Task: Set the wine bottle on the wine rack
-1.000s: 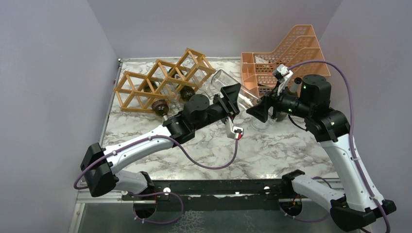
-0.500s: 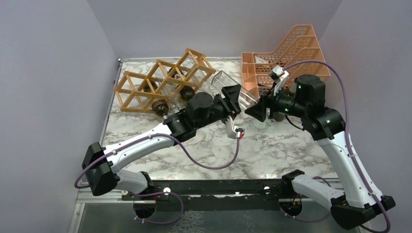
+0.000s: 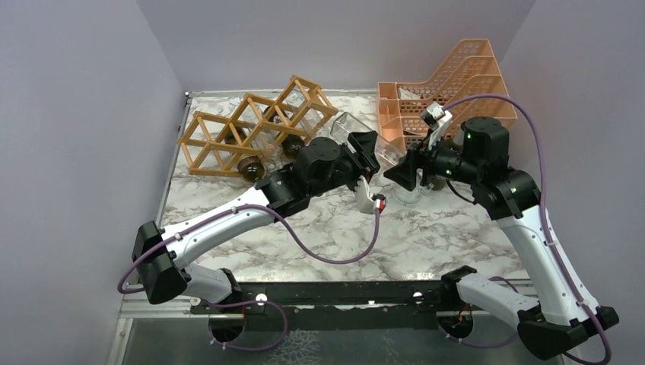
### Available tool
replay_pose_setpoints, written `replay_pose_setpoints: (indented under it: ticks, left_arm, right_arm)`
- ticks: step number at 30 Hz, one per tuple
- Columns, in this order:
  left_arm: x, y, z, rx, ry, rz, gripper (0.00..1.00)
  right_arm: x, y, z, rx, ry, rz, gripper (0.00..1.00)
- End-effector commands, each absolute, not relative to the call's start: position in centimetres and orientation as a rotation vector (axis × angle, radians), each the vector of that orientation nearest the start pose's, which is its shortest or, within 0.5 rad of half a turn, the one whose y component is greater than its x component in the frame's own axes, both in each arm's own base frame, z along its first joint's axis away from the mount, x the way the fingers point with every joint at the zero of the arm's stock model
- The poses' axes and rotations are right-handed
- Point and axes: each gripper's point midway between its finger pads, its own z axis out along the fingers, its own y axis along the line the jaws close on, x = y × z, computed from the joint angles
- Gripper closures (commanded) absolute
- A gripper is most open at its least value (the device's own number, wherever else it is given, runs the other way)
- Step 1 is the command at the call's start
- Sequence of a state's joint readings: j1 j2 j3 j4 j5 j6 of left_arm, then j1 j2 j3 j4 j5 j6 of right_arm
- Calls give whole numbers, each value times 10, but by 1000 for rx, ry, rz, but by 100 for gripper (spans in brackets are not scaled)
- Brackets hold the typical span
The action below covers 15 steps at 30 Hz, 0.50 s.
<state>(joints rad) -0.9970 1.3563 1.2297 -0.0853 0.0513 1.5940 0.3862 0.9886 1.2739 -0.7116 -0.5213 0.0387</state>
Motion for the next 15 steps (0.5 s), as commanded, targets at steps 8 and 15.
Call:
replay_pose_setpoints:
  ticks: [8,15]
  left_arm:
    - [272,-369,389,1571,472,336,43]
    - [254,-353,391,1362,556,162,1]
  right_arm:
    - [226,193,344,-665,1861,819,89]
    - [241,192,360,-510,1817,827,99]
